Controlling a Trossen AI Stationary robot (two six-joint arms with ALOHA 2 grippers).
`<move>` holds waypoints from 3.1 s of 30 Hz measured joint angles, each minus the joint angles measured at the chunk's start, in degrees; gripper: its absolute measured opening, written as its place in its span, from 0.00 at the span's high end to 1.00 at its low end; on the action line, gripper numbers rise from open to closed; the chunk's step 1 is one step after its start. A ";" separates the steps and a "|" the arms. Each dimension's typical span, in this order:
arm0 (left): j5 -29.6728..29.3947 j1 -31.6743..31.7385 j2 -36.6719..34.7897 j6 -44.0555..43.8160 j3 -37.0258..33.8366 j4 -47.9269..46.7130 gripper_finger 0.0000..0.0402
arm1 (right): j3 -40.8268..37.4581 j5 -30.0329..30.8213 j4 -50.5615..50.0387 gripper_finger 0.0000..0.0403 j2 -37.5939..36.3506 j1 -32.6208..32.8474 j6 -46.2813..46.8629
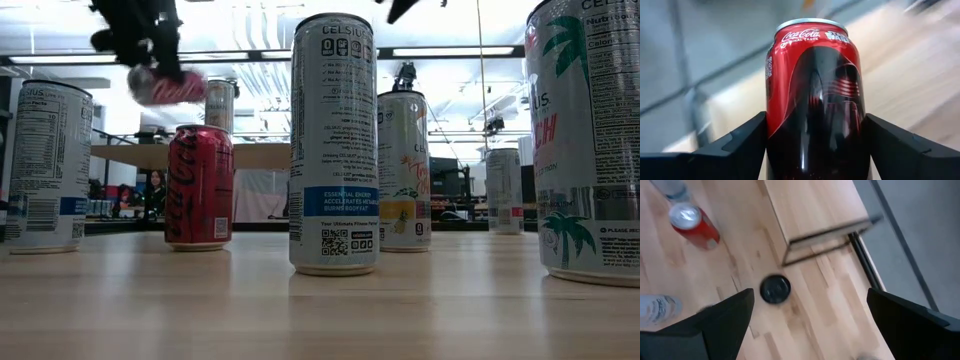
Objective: Place canned beverage on shelf
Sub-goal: Put the top right red soda can on the shelf
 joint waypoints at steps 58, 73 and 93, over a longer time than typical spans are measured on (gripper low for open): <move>9.23 -26.53 -3.67 35.43 -33.45 92.19 0.21 | -35.49 -8.63 107.04 0.29 6.55 3.08 -7.54; 2.29 -26.14 -16.32 35.82 -33.55 78.08 0.19 | -24.83 -5.47 93.21 0.29 6.42 -0.09 -8.03; -8.41 -26.13 -32.38 48.02 -33.86 72.96 0.20 | -34.41 5.16 97.31 0.29 14.27 -10.94 2.97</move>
